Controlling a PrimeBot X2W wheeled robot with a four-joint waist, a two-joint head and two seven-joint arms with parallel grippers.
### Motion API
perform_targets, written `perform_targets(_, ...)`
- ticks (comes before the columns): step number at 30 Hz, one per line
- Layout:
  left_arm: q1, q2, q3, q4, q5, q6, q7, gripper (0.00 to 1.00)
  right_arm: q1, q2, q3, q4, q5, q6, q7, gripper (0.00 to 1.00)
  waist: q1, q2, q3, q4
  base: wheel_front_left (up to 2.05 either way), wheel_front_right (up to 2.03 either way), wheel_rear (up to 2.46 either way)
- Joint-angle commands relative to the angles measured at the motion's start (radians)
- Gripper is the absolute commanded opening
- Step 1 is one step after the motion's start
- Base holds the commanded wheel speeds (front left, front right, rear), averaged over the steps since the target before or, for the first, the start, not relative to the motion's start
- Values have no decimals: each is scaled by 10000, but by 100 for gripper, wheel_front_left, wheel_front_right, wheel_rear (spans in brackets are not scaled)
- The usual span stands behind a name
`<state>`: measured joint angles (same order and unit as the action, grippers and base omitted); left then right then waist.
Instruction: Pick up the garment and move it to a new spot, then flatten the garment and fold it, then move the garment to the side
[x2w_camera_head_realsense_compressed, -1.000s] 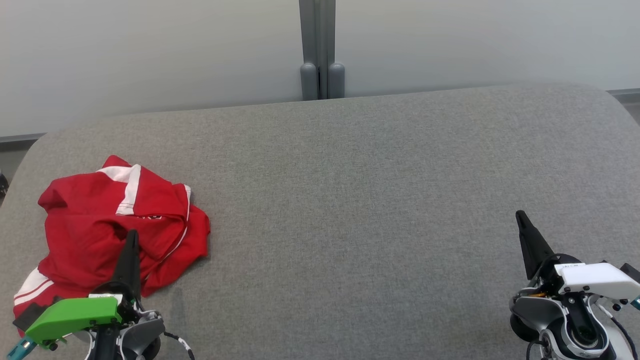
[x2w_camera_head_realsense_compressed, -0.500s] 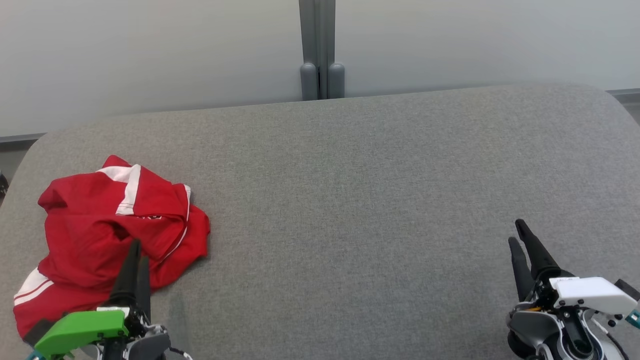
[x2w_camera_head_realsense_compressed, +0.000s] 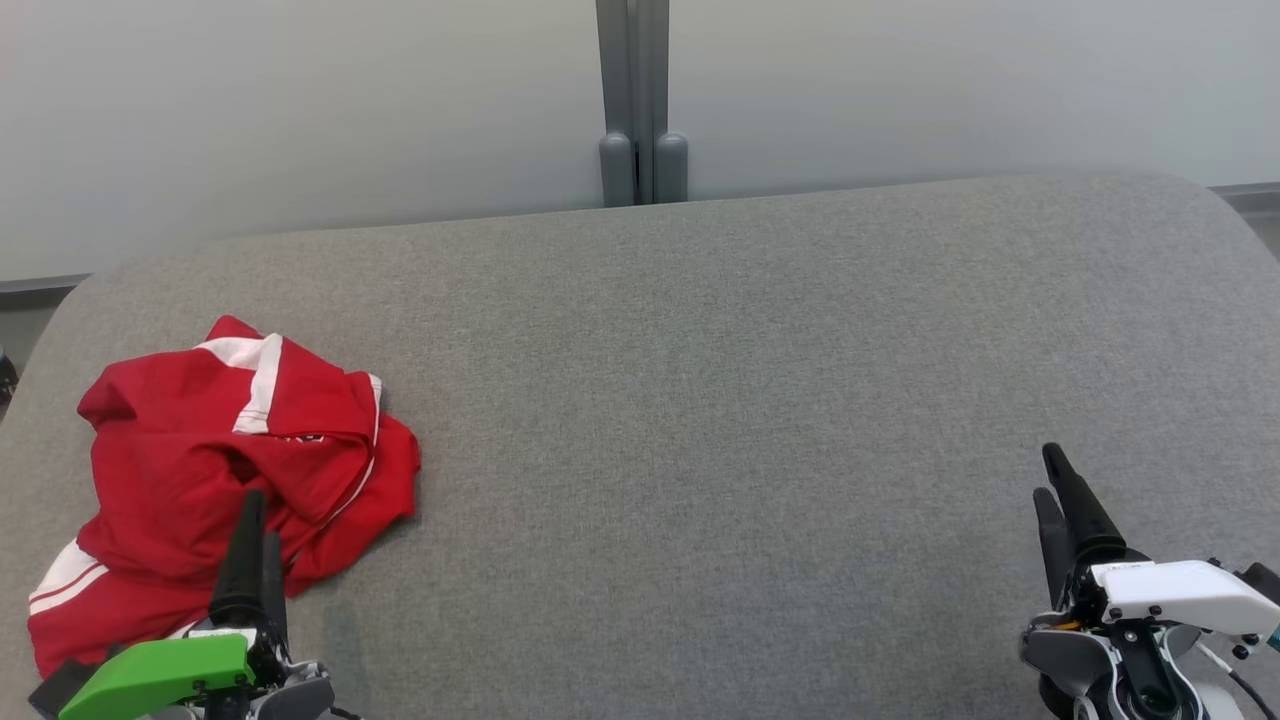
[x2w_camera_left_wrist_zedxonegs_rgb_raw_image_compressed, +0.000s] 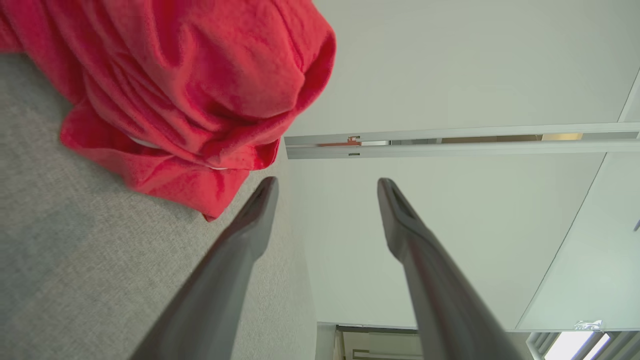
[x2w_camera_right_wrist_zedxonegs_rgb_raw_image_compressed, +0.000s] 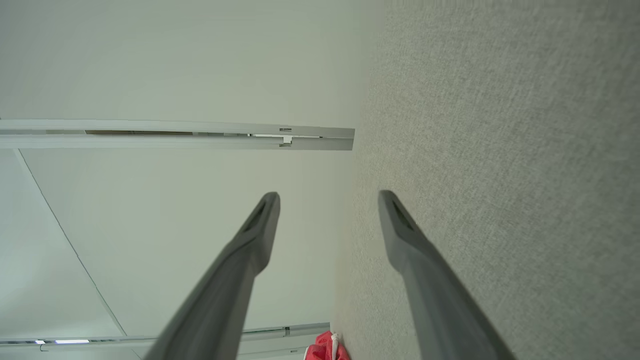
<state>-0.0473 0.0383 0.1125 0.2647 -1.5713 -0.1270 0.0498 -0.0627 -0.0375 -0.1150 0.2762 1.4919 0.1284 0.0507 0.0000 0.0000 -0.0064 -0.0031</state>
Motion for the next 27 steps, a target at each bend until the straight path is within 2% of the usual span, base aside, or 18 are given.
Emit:
perform_targets(1,-80,54,79,-216,224,-12,-133,100,-202,-60,-47,-240,-413,20,-137,100,0,0,-9,0,0,0,0)
perform_targets(6,-67,60,128,-370,678,-14,-346,100,-322,-67,-61,-422,-1619,21,-349,100,0,0,-34,2,0,0,0)
perform_targets(12,-54,68,293,-721,1611,-17,-589,100,-456,-79,113,-937,-3758,22,-594,100,0,0,-62,11,0,0,0)
perform_targets(18,-8,77,296,-1272,2880,-20,-828,100,-462,-149,432,-1729,-5810,24,-837,100,0,0,-80,7,0,0,0)
perform_targets(27,119,88,-77,-1971,4870,67,-1146,100,-329,-240,763,-2030,-7989,25,-1150,100,0,0,-96,-29,0,0,0)
